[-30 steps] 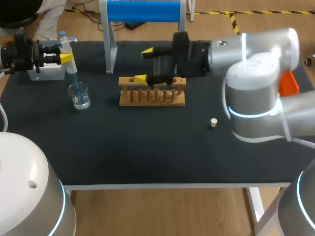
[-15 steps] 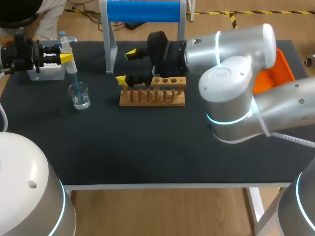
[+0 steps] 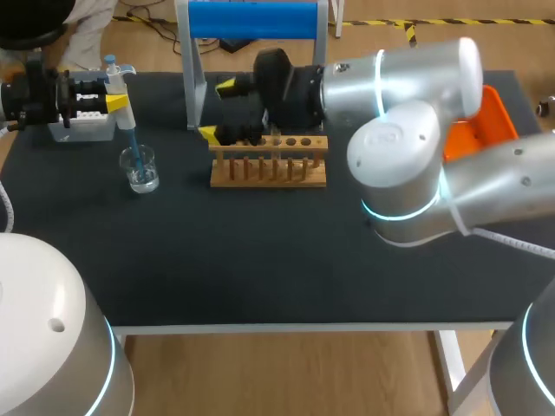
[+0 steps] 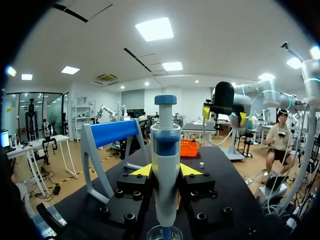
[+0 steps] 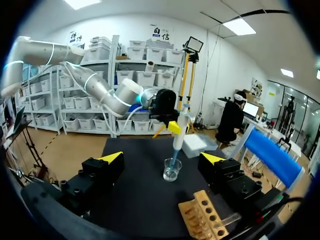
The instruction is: Invert the test tube, pick up the pipette, mount the tip to pipette, aspirate from beaker and dispense into the tube, eject the tip, return the pipette, and cap with the stopper.
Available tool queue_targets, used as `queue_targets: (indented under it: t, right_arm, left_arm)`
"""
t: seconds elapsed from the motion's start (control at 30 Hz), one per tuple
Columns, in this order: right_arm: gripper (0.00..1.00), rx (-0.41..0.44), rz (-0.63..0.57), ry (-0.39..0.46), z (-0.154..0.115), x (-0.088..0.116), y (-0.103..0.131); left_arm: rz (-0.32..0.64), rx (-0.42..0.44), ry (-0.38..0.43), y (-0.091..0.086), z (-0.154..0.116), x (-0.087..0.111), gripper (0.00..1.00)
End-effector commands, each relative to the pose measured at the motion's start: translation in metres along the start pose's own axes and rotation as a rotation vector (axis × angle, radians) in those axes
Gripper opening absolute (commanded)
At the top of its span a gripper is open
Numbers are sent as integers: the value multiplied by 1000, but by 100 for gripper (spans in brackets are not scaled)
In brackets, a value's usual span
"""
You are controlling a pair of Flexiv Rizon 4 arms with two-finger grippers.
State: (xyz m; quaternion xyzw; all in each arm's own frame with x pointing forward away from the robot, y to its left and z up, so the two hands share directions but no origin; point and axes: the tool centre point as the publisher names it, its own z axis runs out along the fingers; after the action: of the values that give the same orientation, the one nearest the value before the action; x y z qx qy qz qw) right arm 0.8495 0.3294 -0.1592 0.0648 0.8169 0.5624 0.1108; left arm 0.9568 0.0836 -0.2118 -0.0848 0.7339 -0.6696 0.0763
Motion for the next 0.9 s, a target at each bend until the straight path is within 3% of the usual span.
queue_targets:
  t: [0.03, 0.27, 0.47, 0.73, 0.9]
  right_arm:
    - [100, 51, 11, 30, 8, -17, 27]
    - [100, 112, 2, 66, 24, -49, 63]
    - [100, 134, -21, 157, 43, -68, 95]
    - [100, 193, -79, 194, 72, -72, 121]
    - [100, 220, -87, 172, 90, -68, 121]
  left_arm:
    - [2, 1, -4, 0, 1, 1, 0]
    - [2, 1, -4, 0, 1, 1, 0]
    - [2, 1, -4, 0, 1, 1, 0]
    - [2, 1, -4, 0, 1, 1, 0]
    - [2, 1, -4, 0, 1, 1, 0]
